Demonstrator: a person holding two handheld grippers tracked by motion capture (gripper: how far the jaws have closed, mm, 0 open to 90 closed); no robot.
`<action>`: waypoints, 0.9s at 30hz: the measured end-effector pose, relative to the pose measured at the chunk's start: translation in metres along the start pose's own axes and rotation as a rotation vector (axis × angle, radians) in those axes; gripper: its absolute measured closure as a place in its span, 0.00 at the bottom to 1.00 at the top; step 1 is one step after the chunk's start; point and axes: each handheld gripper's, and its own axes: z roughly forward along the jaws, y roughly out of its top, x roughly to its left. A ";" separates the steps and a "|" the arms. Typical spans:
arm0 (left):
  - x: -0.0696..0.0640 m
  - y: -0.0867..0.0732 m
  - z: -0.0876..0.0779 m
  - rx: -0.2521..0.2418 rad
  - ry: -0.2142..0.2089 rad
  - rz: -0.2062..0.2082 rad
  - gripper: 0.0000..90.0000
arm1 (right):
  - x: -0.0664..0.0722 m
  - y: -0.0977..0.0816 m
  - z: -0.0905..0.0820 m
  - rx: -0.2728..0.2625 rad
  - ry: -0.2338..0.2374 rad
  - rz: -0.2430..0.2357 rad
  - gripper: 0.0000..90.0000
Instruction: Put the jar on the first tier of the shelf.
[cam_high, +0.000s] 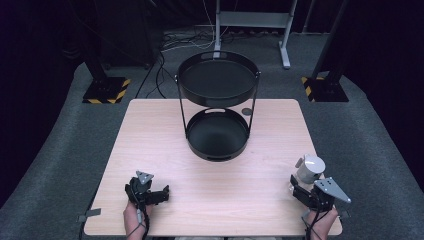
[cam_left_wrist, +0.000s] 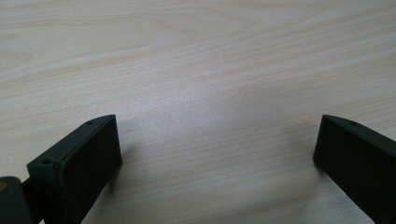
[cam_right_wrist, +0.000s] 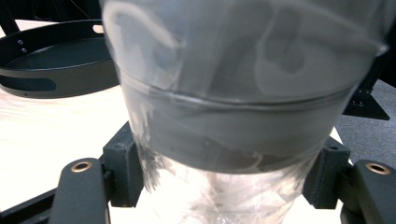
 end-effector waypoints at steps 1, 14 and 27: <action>0.000 0.000 0.000 0.000 0.000 0.000 0.00 | 0.000 0.000 0.000 0.001 -0.002 0.002 0.33; 0.000 0.000 0.000 0.000 0.001 0.001 0.00 | 0.005 0.007 -0.005 -0.024 0.007 -0.001 0.33; 0.000 0.000 0.000 0.000 0.000 0.003 0.00 | 0.005 0.014 -0.011 -0.040 0.023 0.000 0.33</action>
